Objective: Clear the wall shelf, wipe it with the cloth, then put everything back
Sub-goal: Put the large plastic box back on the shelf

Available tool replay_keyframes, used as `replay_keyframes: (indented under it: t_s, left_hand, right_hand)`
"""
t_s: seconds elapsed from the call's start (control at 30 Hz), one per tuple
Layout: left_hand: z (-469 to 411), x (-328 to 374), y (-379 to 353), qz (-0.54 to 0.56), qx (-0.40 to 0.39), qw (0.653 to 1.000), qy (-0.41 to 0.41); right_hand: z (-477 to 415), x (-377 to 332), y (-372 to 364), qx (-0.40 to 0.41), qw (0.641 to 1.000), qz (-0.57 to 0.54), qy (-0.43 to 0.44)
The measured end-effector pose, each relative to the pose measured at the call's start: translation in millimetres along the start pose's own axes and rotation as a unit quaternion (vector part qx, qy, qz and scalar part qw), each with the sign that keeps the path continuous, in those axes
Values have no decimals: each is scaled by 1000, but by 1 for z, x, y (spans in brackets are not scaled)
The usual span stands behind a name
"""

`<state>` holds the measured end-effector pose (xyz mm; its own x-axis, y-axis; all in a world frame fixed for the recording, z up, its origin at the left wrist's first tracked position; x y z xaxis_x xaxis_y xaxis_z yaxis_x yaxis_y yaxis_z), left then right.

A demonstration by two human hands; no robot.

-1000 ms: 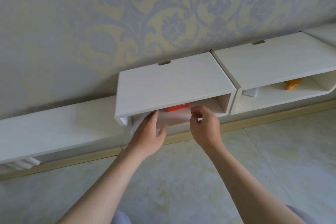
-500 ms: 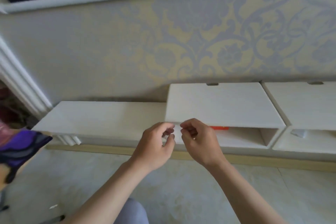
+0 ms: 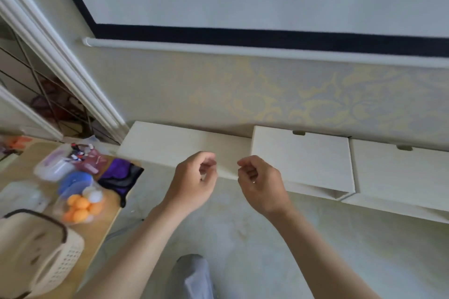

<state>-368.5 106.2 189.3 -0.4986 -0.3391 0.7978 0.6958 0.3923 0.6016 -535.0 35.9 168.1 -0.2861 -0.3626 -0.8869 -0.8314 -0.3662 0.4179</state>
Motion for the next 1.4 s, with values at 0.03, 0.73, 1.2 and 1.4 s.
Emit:
replay_keyframes:
  t_s: [0.03, 0.73, 1.2, 1.4]
  left_hand:
    - [7, 11, 16, 0, -2, 1000, 10]
    - [126, -52, 249, 3, 27, 976, 214]
    - [105, -284, 426, -37, 28, 932, 361]
    - [86, -370, 446, 44, 128, 856, 498]
  right_hand:
    - [3, -20, 5, -6, 1000, 2, -5]
    - [47, -222, -129, -199, 978, 9, -54]
    - [70, -249, -380, -279, 932, 46, -225]
    - [53, -235, -423, -313, 920, 84, -221]
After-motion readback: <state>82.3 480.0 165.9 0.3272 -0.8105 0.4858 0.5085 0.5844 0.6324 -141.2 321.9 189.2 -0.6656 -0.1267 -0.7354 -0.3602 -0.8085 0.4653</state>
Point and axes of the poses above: each hand's wrist, its own z-axis away from the middle knuckle, its own y-axis out of the back of the hand, x = y × z, the point moved 4 cm from there along -z, towards the middle knuckle, and after that the axes turned 12 degrees about y, right-handed, at the moved point
